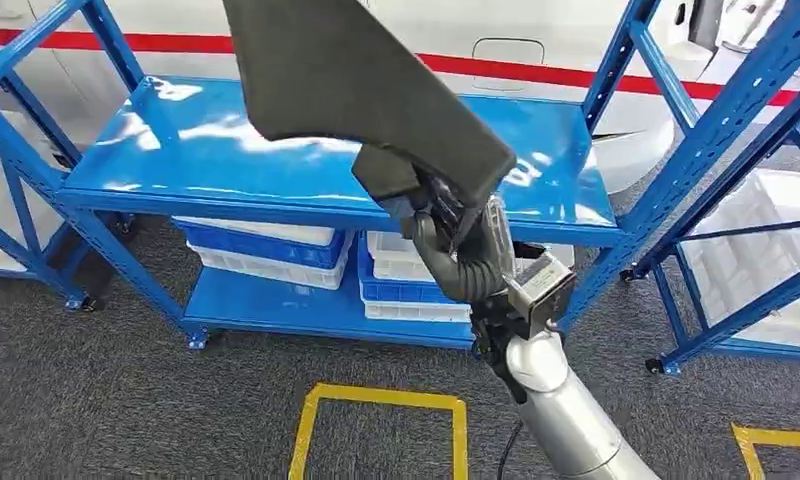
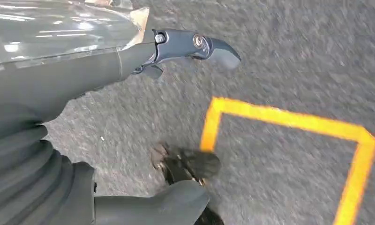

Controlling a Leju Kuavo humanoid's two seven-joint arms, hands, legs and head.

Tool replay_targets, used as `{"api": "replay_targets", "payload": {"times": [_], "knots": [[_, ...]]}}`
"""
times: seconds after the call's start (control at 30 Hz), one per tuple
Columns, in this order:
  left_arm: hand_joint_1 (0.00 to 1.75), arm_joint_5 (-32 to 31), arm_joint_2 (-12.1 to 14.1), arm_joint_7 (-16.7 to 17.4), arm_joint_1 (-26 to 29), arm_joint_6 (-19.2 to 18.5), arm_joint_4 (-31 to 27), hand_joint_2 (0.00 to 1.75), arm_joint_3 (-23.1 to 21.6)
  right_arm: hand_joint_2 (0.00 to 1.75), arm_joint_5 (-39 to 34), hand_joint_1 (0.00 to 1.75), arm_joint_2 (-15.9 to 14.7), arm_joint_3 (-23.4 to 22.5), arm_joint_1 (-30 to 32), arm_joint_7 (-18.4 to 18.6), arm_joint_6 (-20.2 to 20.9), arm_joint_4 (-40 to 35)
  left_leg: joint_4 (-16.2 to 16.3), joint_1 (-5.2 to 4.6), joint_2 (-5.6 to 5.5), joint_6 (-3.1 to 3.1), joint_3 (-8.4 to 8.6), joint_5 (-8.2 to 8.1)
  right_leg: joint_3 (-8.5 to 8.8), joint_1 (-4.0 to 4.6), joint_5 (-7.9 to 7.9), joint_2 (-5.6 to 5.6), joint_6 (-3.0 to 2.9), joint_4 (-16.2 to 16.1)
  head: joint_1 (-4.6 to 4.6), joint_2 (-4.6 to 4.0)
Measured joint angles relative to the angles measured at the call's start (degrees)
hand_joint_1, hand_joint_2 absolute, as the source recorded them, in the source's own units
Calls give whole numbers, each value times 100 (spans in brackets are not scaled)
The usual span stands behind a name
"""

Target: Take the parts from the cabinet and place them on the table.

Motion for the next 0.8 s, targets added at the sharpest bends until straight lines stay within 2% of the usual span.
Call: {"api": "replay_targets", "payload": {"times": [0.03, 0.07, 0.1, 0.13, 0.17, 0.2, 0.23, 0.27, 0.3, 0.33, 0.37, 0.4, 0.43, 0.47, 0.5, 0.53, 0.57, 0.6, 0.63, 0.67, 0.7, 0.73, 0.77, 0.8], "knots": [[0, 0, 0, 0, 1, 0, 2, 175, 0, 175, 2, 175, -15, 2, 37, -9, 2, 0, 1, -6, 3, -4, -113, 75, 59, 0, 84, 1, 62, 134, -2, -2], [0, 0, 0, 2, 1, 0, 2, 175, 0, 175, 9, 175, -33, 4, 66, -18, 7, 0, 13, -8, 6, -15, -229, 161, 236, 1, 286, 0, 151, 36, 0, 0], [0, -2, -2, 2, 1, 0, 2, 175, 0, 175, 9, 175, -44, 4, 81, -26, 9, 0, 17, -10, 7, -35, -328, 240, 522, 12, 455, 0, 203, -274, -2, 0], [0, -2, -9, 2, 1, 0, 2, 175, 0, 175, 9, 175, -48, 7, 81, -42, 9, -2, 19, -13, 6, -59, -412, 311, 902, 16, 505, -2, 198, -753, 0, -2], [0, -4, -9, 2, -1, 0, 0, 175, 0, 175, 11, 175, -48, 7, 79, -59, 9, -15, 29, -15, 7, -83, -450, 374, 1313, 18, 387, -3, 130, -1287, -6, 0], [0, -9, -11, 2, -1, 0, 0, 175, 0, 175, 18, 175, -48, 7, 76, -76, 9, -44, 61, -52, 8, -114, -493, 414, 1692, 75, 254, -2, 91, -1874, 11, -2], [0, -9, -11, 0, 3, -2, 0, 175, 0, 175, 17, 175, -50, 7, 85, -103, 9, -59, 55, -54, 11, -142, -514, 485, 1672, 94, 157, 7, 77, -2031, -5, 0], [0, -11, -9, 0, 2, -2, 0, 175, 0, 175, 20, 175, -53, 9, 109, -114, 9, -63, 30, -50, 20, -160, -518, 558, 1635, 98, 185, 13, 67, -1993, -22, 0], [0, -11, -7, 0, 9, -2, 0, 175, 0, 175, 24, 175, -64, 9, 151, -120, 9, -66, 10, -47, 14, -194, -517, 609, 1620, 110, 217, 11, 24, -1980, -15, -2], [0, -11, -2, 0, 27, -2, 2, 175, 0, 175, 24, 175, -70, 9, 186, -120, 9, -63, 26, -13, 5, -217, -554, 620, 1580, -45, 293, 5, -49, -2008, -17, -2], [0, -11, 7, 0, 30, -2, 0, 175, 0, 175, 24, 175, -74, 13, 197, -125, 9, -66, 150, 4, -24, -263, -614, 331, 1520, -19, 356, -23, -96, -1992, -24, 0], [0, -11, 5, 0, 35, -4, 2, 175, 0, 175, 24, 175, -70, 18, 197, -125, 7, -66, 433, 25, -31, -295, -678, -91, 1464, -19, 430, -29, -182, -1990, -39, -2], [0, -13, 0, 0, 36, -6, 2, 175, -2, 175, 24, 175, -70, 17, 205, -131, 9, -66, 837, 39, -47, -330, -755, -477, 1401, -6, 494, -32, -211, -1990, -76, 0], [0, -15, 0, 0, 33, -11, 2, 175, -2, 175, 26, 175, -70, 17, 211, -138, 9, -66, 1325, 58, -49, -370, -839, -774, 1359, 4, 570, -33, -211, -1987, -57, -2], [0, -17, 0, 0, 30, -18, 0, 175, -2, 175, 33, 175, -70, 20, 234, -146, 9, -66, 1715, 80, -49, -402, -883, -858, 1265, 16, 639, -40, -197, -1976, -68, -2], [0, -17, 2, 0, 31, -17, 0, 175, -2, 175, 41, 175, -70, 20, 271, -160, 7, -68, 1917, 106, -48, -422, -848, -731, 1177, 16, 703, -42, -176, -1959, -65, -2], [0, -18, 2, 0, 31, -17, 0, 175, 0, 175, 61, 175, -72, 22, 311, -168, 7, -74, 1889, 136, -47, -443, -725, -514, 1088, 12, 745, -42, -150, -1935, -65, -2], [0, -17, 2, 0, 30, -17, 0, 175, 0, 175, 85, 175, -72, 24, 345, -177, 2, -90, 1664, 165, -45, -460, -504, -315, 1004, -2, 781, -42, -129, -1887, -68, -2], [0, -17, 2, 0, 28, -17, 0, 175, 0, 175, 112, 175, -74, 28, 369, -182, 2, -107, 1229, 196, -43, -477, -155, -205, 923, -16, 798, -41, -101, -1827, -65, -2], [0, -17, -2, 0, 22, -17, 0, 175, 0, 175, 127, 175, -74, 31, 378, -186, 2, -135, 708, 227, -60, -492, 241, -280, 871, -2, 809, -40, -82, -1754, -76, 0], [0, -17, -2, 0, 13, -17, 0, 175, -2, 175, 136, 175, -74, 33, 381, -190, 2, -168, 299, 190, -97, -496, 493, -451, 790, 21, 823, -39, -56, -1681, -70, -2], [0, -17, -2, 0, 6, -18, 0, 175, -2, 175, 136, 175, -77, 35, 384, -192, 2, -186, 248, 176, -111, -436, 474, -503, 756, 29, 867, -42, 8, -1675, -46, 0], [0, -17, -2, 0, 4, -18, 0, 175, -2, 175, 136, 175, -77, 39, 384, -192, 2, -190, 223, 144, -101, -428, 443, -501, 722, 21, 910, -43, 68, -1672, -55, 0], [0, -17, -2, 2, 1, -17, 0, 175, -2, 175, 138, 175, -83, 44, 391, -192, 2, -203, 206, 121, -99, -394, 409, -504, 670, -3, 968, -43, 135, -1675, -52, -2]]}}
